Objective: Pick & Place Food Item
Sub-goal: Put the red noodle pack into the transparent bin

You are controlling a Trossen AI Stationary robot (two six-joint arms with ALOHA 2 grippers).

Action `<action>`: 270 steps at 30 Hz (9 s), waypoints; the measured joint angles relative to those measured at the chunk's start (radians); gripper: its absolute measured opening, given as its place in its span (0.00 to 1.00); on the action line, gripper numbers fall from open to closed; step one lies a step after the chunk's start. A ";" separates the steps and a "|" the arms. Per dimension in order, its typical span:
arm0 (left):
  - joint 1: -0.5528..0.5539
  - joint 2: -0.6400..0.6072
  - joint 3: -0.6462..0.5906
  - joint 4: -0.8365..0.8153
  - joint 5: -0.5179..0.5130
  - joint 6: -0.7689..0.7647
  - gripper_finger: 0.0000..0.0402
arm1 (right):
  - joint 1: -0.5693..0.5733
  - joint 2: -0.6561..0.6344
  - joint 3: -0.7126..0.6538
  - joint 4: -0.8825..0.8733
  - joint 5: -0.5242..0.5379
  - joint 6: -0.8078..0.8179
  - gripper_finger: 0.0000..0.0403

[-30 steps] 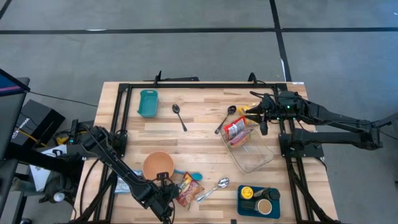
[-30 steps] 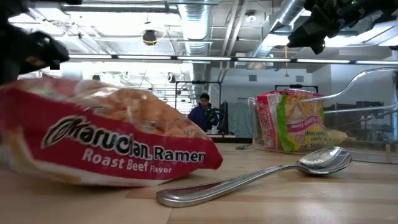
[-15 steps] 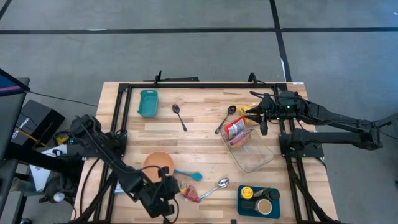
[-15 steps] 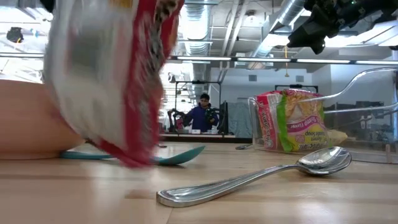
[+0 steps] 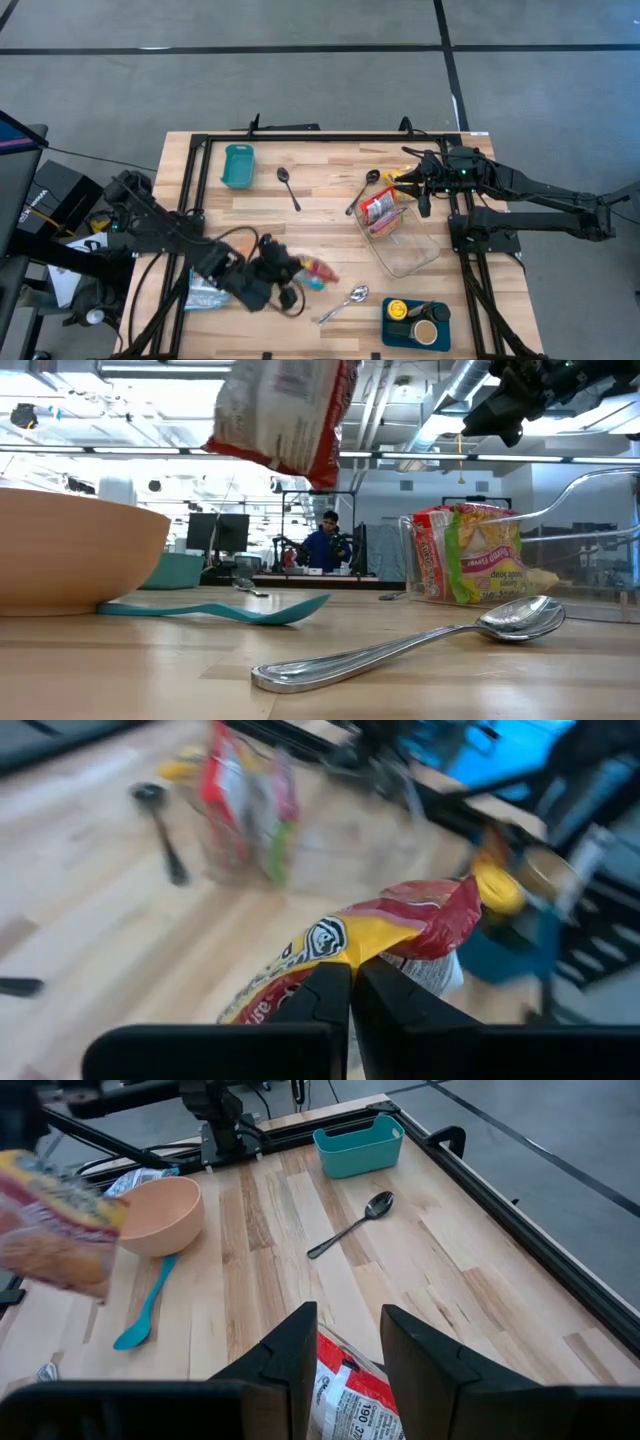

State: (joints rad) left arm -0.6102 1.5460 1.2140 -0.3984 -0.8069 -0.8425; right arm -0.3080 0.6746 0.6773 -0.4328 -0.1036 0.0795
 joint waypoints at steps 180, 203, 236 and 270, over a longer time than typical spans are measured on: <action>0.529 0.058 0.000 0.521 0.640 0.760 0.27 | 0.676 -0.028 0.000 -0.026 0.364 0.025 0.00; 0.529 0.058 0.000 0.526 0.640 0.759 0.27 | 0.683 0.020 0.000 -0.351 0.367 0.183 0.00; 0.529 0.058 0.000 0.538 0.640 0.759 0.27 | 0.503 0.176 0.000 -0.270 0.423 0.016 0.00; 0.529 0.058 0.000 0.539 0.640 0.759 0.27 | 0.507 0.241 0.000 -0.262 0.419 0.044 0.00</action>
State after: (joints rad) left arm -0.0809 1.6035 1.2140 0.1404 -0.1665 -0.0835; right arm 0.1989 0.9154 0.6777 -0.6949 0.3157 0.1231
